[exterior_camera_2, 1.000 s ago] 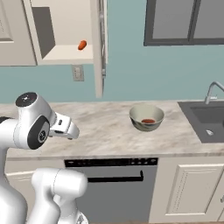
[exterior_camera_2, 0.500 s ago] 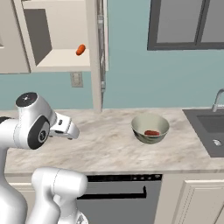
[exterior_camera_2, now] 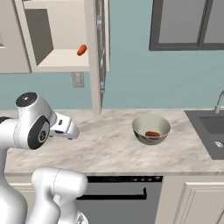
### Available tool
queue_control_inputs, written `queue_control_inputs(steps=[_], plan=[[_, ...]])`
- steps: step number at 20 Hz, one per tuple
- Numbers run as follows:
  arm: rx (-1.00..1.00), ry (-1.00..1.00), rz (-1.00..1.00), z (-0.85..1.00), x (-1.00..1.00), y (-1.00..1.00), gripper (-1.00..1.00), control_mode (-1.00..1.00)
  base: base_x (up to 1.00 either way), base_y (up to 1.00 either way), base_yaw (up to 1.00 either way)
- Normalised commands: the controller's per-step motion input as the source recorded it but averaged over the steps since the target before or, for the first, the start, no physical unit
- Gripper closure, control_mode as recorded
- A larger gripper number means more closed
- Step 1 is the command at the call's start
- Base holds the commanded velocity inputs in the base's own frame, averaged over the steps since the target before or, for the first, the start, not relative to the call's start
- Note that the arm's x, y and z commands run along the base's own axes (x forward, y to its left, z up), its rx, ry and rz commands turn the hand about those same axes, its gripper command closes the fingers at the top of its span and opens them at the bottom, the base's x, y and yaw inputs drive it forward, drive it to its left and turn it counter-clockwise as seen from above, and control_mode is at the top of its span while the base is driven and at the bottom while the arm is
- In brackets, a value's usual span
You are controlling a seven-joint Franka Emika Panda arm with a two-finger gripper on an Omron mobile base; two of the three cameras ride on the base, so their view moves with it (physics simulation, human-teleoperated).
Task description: Pick the carrots from the cabinet and place them in one bowl. Pick the pear from the sink and place it in the other bowl.
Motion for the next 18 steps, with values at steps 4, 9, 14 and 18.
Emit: queue_control_inputs(steps=[4, 9, 14, 18], plan=[[0.0, 0.0, 0.0, 0.0, 0.0, 0.0, -1.0, -1.0, 0.08, 0.03, 0.0], [0.0, 0.0, 0.0, 0.03, 0.14, 0.01, -1.0, -1.0, 0.0, 0.0, 0.0], [-0.03, -0.04, 0.0, 0.21, 0.18, 0.06, -1.0, -1.0, 0.0, 0.0, 0.0], [-0.01, -0.08, -0.02, 0.43, 0.03, 0.02, -1.0, -1.0, 0.0, 0.0, 0.0]])
